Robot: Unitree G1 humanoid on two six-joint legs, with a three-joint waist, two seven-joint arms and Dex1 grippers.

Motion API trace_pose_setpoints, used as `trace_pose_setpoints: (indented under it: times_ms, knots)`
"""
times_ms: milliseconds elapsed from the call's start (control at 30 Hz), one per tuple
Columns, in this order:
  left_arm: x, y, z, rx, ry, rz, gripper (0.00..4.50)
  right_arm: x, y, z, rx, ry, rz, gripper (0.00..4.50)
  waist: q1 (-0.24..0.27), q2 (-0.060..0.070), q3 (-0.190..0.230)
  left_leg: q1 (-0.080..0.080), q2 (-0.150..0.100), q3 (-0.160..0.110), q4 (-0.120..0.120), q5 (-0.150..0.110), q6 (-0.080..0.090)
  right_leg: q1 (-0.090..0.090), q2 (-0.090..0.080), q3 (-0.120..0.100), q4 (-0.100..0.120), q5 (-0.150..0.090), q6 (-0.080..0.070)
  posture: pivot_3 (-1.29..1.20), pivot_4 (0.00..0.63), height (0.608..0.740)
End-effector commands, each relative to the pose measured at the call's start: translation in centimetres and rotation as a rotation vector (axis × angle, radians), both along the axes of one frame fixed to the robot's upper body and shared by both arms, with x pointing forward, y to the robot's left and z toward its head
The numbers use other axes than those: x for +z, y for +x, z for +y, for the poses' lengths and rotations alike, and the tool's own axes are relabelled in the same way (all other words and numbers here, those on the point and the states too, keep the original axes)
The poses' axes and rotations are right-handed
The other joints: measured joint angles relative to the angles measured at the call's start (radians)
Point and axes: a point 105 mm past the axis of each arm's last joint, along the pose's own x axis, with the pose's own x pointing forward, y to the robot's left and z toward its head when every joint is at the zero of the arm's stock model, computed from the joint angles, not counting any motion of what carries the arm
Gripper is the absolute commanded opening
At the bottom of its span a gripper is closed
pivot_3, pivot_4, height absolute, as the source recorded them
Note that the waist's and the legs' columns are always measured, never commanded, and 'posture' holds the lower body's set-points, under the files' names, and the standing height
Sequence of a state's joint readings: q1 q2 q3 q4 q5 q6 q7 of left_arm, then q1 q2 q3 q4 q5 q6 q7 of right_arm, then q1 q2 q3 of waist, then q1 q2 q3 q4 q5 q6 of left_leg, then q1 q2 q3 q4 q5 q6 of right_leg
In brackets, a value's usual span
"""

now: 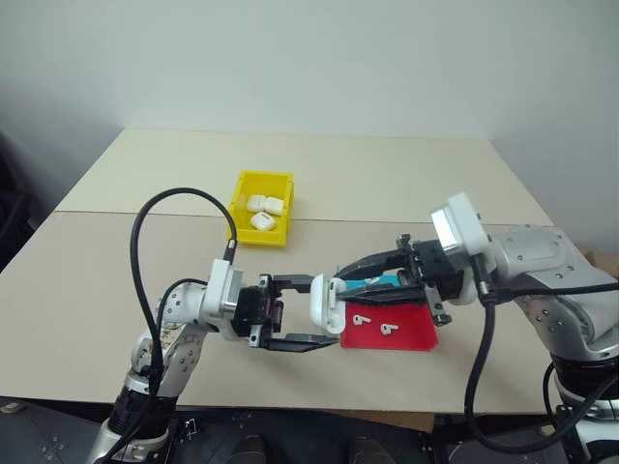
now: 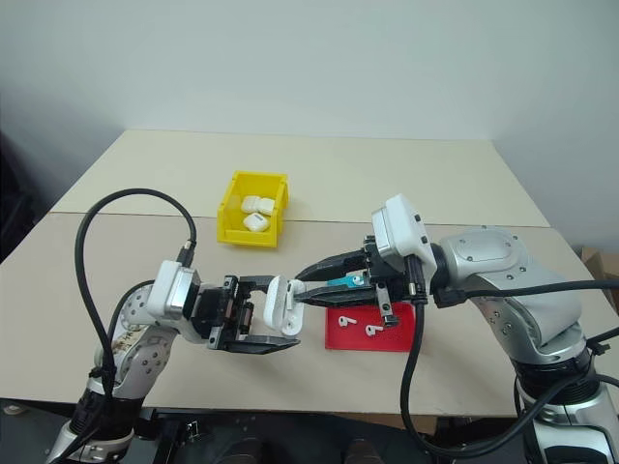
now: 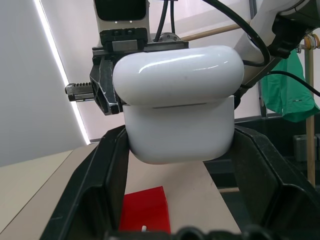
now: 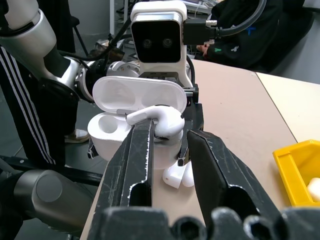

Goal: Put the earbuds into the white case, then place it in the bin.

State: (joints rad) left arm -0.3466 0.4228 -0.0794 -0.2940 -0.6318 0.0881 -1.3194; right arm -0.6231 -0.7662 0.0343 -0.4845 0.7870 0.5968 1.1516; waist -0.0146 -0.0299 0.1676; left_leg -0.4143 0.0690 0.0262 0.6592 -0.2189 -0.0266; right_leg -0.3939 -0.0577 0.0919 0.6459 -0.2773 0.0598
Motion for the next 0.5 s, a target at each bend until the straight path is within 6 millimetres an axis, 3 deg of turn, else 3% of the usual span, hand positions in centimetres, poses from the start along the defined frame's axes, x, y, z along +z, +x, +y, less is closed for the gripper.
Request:
trace_pose_setpoints:
  times_ms: [33, 167, 233, 500]
  knots:
    - [0.62, -0.30, -0.06, -0.009, -0.024, -0.037, 2.76, 0.48, -0.61, 0.28, 0.024, 0.005, -0.051, 1.36, 0.000, 0.000, 0.000, 0.000, 0.000, 0.000, 0.000, 0.000, 0.000, 0.000, 0.000, 0.000, 0.000, 0.000, 0.000, 0.00, 0.150, 0.740]
    - [0.65, -0.24, -0.05, -0.006, -0.026, -0.037, 2.76, 0.44, -0.58, 0.31, 0.023, 0.004, -0.055, 1.36, 0.000, 0.000, 0.000, 0.000, 0.000, 0.000, 0.000, 0.000, 0.000, 0.000, 0.000, 0.000, 0.000, 0.000, 0.000, 0.00, 0.150, 0.740]
    - [0.64, -0.22, -0.04, -0.004, -0.026, -0.037, 2.76, 0.45, -0.57, 0.33, 0.022, 0.007, -0.056, 0.99, 0.000, 0.000, 0.000, 0.000, 0.000, 0.000, 0.000, 0.000, 0.000, 0.000, 0.000, 0.000, 0.000, 0.000, 0.000, 0.00, 0.150, 0.740]
    - [0.51, -0.20, 0.00, -0.001, -0.020, -0.035, 2.76, 0.42, -0.60, 0.30, 0.019, 0.010, -0.056, 0.99, 0.000, 0.000, 0.000, 0.000, 0.000, 0.000, 0.000, 0.000, 0.000, 0.000, 0.000, 0.000, 0.000, 0.000, 0.000, 0.00, 0.150, 0.740]
